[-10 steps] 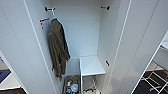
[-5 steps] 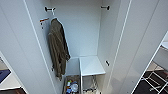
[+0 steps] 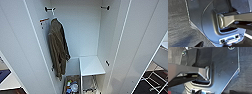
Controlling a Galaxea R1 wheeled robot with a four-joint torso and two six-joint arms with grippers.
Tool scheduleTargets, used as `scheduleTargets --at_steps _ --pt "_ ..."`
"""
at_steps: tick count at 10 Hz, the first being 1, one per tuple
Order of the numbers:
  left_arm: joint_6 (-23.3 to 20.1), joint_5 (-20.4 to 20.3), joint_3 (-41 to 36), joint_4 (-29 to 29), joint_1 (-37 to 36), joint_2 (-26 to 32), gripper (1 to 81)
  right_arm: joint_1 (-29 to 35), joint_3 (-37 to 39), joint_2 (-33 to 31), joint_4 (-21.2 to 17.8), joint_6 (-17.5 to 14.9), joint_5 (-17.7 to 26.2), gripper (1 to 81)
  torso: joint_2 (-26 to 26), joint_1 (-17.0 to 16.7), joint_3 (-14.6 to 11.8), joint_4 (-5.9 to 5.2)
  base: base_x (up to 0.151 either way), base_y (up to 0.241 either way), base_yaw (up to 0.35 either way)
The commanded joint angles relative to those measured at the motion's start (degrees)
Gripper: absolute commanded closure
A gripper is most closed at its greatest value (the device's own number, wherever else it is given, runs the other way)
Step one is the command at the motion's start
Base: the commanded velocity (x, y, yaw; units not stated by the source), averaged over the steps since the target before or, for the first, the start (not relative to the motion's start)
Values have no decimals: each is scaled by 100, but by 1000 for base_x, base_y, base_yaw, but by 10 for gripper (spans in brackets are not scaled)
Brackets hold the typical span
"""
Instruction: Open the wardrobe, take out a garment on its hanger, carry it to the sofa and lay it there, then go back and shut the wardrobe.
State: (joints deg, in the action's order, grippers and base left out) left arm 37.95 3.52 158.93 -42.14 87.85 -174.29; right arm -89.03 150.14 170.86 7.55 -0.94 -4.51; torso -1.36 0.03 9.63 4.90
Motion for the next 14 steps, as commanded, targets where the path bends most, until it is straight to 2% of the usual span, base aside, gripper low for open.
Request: scheduleTargets --at_steps 1,2,3,5,6,7,8,9,12,13,14 --pt "-2685 157 -123 2607 -157 288 10 126 -1501 -1047 -147 129 285 10 0 0 0 0 0 0 0" --pt "-3281 193 -264 3060 -193 393 10 117 -1837 -1348 -227 129 241 10 0 0 0 0 0 0 0" --pt "-3364 210 -600 3247 -175 553 10 144 -2165 -1649 -236 129 231 10 0 0 0 0 0 0 0" --pt "-3364 79 -1370 3309 -219 1140 10 231 -2945 -2315 -341 208 99 10 0 0 0 0 0 0 0" --pt "-3373 -268 -1817 3291 -219 1497 10 310 -3235 -2639 -359 295 91 10 0 0 0 0 0 0 0" --pt "-3373 -809 -2076 3248 -228 1757 10 390 -3378 -2889 -368 410 73 10 0 0 0 0 0 0 0" --pt "-3408 -1430 -2416 3212 -289 2166 10 468 -3457 -3229 -394 585 -145 10 0 -2 0 0 0 0 0" --pt "-3399 -1521 -2862 3204 -386 2579 10 547 -3536 -3501 -394 725 -303 10 0 -2 0 0 0 0 0" --pt "-3364 -1548 -4884 3221 -693 4152 10 854 -3939 -4275 -385 910 -708 10 0 -2 0 0 0 0 0" --pt "-3356 -1565 -5331 3264 -833 4623 10 977 -4080 -4562 -385 1110 -977 10 0 -2 0 0 0 0 0" --pt "-3269 -1790 -5685 3291 -948 5056 10 1170 -4150 -4784 -377 1166 -1139 10 0 -2 0 0 0 0 0"
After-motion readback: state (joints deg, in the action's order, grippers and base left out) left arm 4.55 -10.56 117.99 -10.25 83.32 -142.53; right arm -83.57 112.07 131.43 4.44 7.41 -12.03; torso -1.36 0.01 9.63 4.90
